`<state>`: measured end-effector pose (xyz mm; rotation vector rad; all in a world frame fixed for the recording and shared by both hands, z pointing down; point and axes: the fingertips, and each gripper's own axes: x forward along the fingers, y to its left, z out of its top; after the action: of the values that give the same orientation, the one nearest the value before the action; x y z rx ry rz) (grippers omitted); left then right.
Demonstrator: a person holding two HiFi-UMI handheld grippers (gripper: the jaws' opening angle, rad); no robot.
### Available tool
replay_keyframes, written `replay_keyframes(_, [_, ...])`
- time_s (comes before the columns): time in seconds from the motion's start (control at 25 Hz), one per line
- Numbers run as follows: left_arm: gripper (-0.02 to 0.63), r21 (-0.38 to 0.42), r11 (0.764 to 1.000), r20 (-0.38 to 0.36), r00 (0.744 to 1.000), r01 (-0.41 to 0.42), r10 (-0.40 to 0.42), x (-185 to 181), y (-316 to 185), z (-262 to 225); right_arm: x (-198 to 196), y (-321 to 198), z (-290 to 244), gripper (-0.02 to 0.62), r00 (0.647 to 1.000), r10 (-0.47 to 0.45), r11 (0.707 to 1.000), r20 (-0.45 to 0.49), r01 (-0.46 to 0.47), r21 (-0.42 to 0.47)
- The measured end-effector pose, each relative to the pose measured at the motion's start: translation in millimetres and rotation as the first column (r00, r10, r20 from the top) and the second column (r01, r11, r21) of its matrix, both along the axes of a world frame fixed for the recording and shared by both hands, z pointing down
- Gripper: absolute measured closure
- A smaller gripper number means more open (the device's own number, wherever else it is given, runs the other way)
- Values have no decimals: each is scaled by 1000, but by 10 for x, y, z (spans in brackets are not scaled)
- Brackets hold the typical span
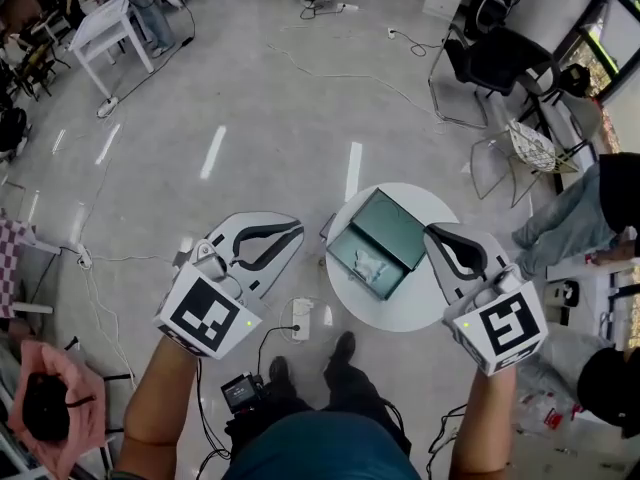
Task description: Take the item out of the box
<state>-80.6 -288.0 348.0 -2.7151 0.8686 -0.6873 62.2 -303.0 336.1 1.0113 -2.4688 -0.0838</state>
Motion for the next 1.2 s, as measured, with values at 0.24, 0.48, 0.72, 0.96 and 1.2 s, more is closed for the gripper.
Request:
replay_keyframes(0.24, [583,-76,996,8,998,-55,56,393,-209,397,360,-162,242,555,998,54,998,-8,-55,-38])
replay_keyframes(0.48, [583,-172,979,23,994,-106,111,738,-353,925,676,-238,521,555,994,109,991,-12,-109,-79])
replay_keyframes(0.72, [581,-256,957,41,987,-137,153,1056,-441,1491,995,-277,830,555,987,160,980,-14,-160,-120])
replay_keyframes(0.96, [536,-341,927,73,978,-158,194,1325,-488,2095,1260,-270,1155,555,980,200,966,-11,-199,-165])
replay_keyframes(1.2, [478,-428,889,113,966,-165,233,1554,-494,2729,1487,-229,1499,555,973,229,950,-16,-227,-214])
